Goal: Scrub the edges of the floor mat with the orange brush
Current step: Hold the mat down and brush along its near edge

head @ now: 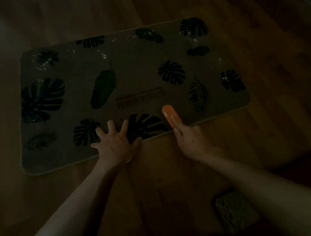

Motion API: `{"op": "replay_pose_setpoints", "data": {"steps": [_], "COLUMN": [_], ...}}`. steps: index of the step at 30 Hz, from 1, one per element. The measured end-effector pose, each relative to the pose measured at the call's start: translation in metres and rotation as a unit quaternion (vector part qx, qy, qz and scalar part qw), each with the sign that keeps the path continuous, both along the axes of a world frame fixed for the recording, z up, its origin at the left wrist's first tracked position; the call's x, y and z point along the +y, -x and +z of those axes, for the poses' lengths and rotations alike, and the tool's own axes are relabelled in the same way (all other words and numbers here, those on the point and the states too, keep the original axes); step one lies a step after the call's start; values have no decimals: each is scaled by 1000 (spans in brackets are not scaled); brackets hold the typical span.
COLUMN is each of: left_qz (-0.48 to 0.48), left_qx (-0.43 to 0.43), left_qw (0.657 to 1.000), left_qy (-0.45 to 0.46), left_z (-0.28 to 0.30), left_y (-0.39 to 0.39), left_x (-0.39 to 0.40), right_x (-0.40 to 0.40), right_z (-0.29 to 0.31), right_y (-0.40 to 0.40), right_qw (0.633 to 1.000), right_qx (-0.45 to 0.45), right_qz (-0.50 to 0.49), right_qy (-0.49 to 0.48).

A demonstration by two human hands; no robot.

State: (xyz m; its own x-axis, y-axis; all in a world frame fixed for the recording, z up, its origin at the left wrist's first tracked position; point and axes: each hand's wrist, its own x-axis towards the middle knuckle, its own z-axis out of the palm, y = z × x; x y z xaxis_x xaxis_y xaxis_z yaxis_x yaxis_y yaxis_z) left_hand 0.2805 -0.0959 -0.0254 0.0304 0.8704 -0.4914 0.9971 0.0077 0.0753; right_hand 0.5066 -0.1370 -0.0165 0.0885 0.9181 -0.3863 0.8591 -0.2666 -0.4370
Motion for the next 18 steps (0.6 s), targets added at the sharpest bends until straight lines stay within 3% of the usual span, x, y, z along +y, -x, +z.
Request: {"op": "replay_pose_setpoints", "data": {"steps": [6,13,18], "left_qz": [3,41,56], "left_qx": [4,-1,-17], "left_qw": [1000,999,998], "left_qy": [1,17,0], "left_z": [0,0,5], "left_y": [1,-12,-31], "left_x": [-1,3,6], "right_x": [-7,-9,-5], "right_z": [-15,-26,-7], "right_y": [-10,-95,-90], "right_qw": [999,995,995], "right_qx": [24,-25,-7], "right_qz": [11,-88,-101], "right_qy": [-23,-37,-16]}}
